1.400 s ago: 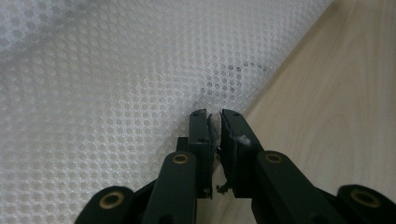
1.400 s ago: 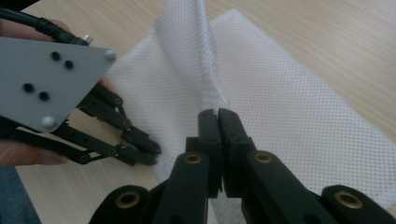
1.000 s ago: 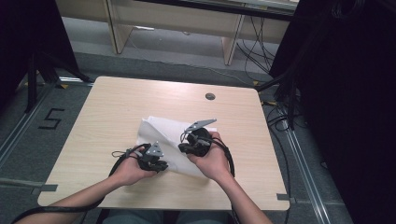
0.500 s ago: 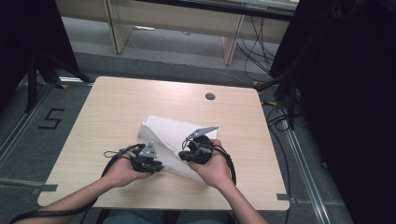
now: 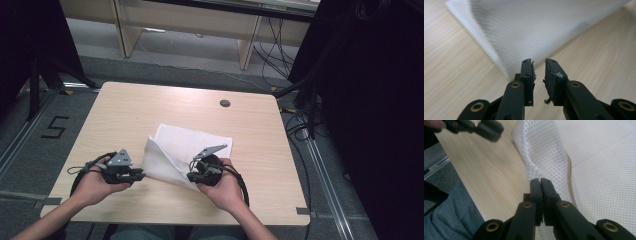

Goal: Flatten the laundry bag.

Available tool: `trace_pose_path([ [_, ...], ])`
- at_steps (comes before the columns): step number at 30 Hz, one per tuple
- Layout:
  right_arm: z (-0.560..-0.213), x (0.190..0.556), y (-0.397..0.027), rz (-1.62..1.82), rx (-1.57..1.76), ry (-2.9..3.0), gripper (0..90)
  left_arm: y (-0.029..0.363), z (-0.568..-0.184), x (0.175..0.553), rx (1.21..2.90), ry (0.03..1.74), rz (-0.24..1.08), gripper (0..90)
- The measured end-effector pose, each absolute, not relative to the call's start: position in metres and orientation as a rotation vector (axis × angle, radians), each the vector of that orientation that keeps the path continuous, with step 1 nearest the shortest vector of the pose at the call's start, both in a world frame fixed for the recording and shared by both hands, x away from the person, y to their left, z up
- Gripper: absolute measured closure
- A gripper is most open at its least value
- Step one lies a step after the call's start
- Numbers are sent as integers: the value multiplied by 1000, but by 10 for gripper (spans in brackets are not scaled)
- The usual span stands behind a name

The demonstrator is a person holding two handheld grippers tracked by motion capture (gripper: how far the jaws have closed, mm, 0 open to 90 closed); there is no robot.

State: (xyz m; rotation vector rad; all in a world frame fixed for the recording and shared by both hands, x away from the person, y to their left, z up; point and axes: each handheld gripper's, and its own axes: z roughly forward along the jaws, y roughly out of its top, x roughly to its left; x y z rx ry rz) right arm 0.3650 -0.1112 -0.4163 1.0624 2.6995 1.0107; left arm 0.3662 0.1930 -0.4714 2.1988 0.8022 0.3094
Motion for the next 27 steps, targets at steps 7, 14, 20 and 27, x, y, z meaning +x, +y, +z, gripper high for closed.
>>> trace_pose_path([
  [7,-428,355,-104,993,1039,2757,897,210,-465,376,2171,861,408,761],
  [14,-435,348,-102,985,1040,2794,898,214,-469,380,2185,879,400,759],
  [20,-437,342,-102,985,1006,2816,898,217,-473,383,2184,909,392,756],
  [27,-440,331,-105,985,1028,2838,899,219,-474,386,2173,928,404,750],
])
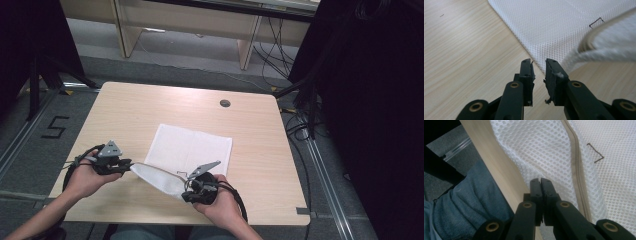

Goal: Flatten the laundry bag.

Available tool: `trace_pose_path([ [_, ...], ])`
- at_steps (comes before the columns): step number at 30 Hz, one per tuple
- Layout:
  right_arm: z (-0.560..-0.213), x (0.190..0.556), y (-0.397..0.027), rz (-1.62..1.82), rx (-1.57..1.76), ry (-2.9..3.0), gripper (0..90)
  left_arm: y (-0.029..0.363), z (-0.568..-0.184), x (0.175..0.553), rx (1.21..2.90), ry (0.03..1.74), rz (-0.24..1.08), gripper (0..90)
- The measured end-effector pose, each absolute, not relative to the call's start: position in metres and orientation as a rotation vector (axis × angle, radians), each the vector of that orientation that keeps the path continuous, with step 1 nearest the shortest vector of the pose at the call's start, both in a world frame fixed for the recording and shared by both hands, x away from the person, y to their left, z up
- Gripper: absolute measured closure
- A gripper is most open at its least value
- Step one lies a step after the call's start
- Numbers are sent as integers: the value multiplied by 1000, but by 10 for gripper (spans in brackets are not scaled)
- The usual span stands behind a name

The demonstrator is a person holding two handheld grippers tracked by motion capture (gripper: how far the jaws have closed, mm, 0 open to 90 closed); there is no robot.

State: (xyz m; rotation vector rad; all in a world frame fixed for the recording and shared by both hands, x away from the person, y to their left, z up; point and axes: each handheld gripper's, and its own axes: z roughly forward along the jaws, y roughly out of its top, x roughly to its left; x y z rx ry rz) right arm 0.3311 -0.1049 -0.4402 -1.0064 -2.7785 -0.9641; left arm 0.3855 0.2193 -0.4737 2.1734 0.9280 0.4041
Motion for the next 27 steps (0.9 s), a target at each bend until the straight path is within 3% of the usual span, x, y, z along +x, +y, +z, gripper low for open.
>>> trace_pose_path([
  [27,-462,312,-104,-845,-957,-2760,896,218,-476,387,2206,901,426,708],
])
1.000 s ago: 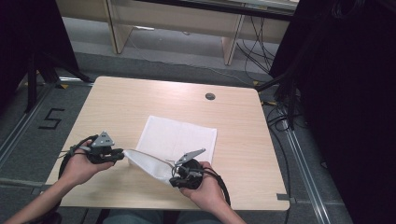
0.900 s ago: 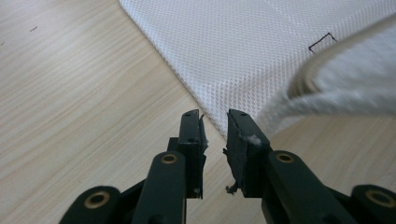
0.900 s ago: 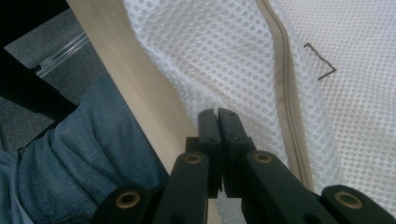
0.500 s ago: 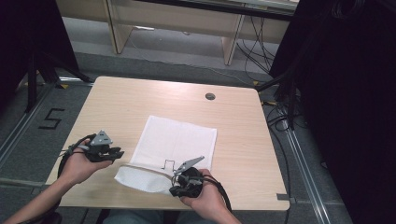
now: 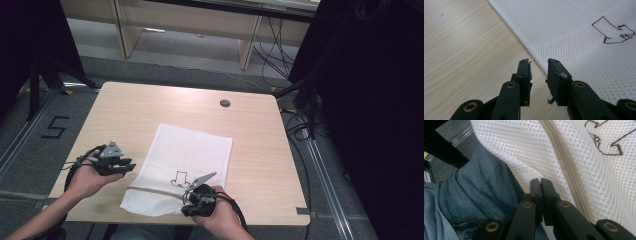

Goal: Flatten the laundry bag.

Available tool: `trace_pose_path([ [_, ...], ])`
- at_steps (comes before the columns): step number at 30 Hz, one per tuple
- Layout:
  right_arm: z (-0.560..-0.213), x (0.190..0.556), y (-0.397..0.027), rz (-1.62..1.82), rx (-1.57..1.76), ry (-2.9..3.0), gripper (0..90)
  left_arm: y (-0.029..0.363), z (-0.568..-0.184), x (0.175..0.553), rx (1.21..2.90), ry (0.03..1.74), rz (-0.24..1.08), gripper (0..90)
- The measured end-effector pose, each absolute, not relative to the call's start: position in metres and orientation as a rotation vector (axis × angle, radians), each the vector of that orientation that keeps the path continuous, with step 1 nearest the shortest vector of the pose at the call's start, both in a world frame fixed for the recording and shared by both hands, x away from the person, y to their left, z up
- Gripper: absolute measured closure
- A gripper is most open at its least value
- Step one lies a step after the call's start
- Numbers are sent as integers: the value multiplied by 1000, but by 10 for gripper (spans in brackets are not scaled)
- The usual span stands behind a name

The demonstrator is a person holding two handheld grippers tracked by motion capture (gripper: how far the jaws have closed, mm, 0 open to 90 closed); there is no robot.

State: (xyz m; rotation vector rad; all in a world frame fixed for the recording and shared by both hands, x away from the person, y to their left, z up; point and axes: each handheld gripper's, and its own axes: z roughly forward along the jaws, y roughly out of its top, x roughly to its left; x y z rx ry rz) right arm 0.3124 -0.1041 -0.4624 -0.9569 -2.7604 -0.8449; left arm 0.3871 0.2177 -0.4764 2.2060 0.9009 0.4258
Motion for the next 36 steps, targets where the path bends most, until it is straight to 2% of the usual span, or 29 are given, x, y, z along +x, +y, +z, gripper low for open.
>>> trace_pose_path([
  [14,-476,313,-99,-774,-958,-2755,894,198,-479,382,2173,860,385,661],
  [22,-467,317,-104,-849,-998,-2750,812,185,-483,377,2185,819,354,649],
  [27,-457,326,-115,-944,-1051,-2754,730,178,-483,375,2207,777,347,632],
  [36,-454,346,-143,-969,-1232,-2757,697,174,-487,372,2188,786,290,607],
])
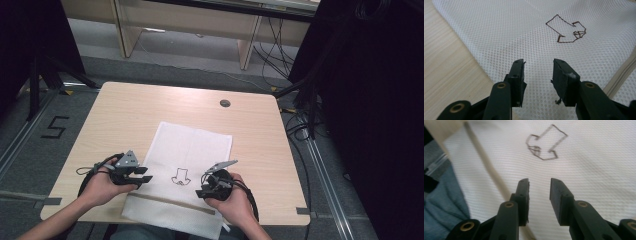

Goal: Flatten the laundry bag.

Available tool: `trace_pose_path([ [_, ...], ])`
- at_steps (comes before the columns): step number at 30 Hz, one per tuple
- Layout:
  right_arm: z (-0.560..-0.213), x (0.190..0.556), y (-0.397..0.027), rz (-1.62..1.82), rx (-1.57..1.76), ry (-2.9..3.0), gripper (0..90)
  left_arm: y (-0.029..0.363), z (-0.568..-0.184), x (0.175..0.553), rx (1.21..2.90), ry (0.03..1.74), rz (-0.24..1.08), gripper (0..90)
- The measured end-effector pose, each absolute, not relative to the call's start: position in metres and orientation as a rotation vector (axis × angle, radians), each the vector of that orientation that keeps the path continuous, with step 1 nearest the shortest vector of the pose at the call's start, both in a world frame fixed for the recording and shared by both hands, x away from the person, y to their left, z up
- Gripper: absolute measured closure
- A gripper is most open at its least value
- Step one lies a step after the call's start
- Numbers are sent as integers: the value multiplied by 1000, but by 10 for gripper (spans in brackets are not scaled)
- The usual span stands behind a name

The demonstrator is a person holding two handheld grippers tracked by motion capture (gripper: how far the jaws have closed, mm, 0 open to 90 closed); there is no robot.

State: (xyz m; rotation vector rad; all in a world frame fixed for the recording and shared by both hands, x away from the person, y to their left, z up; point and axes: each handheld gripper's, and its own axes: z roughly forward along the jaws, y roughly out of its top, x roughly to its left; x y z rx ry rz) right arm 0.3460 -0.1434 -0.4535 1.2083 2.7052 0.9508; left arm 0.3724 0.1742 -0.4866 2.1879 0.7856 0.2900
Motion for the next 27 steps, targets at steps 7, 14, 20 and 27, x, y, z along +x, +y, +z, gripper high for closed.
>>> trace_pose_path([
  [7,-465,354,-156,876,1303,2702,832,172,-484,370,2179,759,302,571],
  [14,-467,360,-160,853,1322,2694,900,163,-480,362,2153,725,252,629],
  [20,-471,363,-164,767,1387,2699,900,152,-479,356,2247,688,199,817],
  [27,-480,365,-161,699,1326,2737,900,150,-487,359,2404,598,153,856],
])
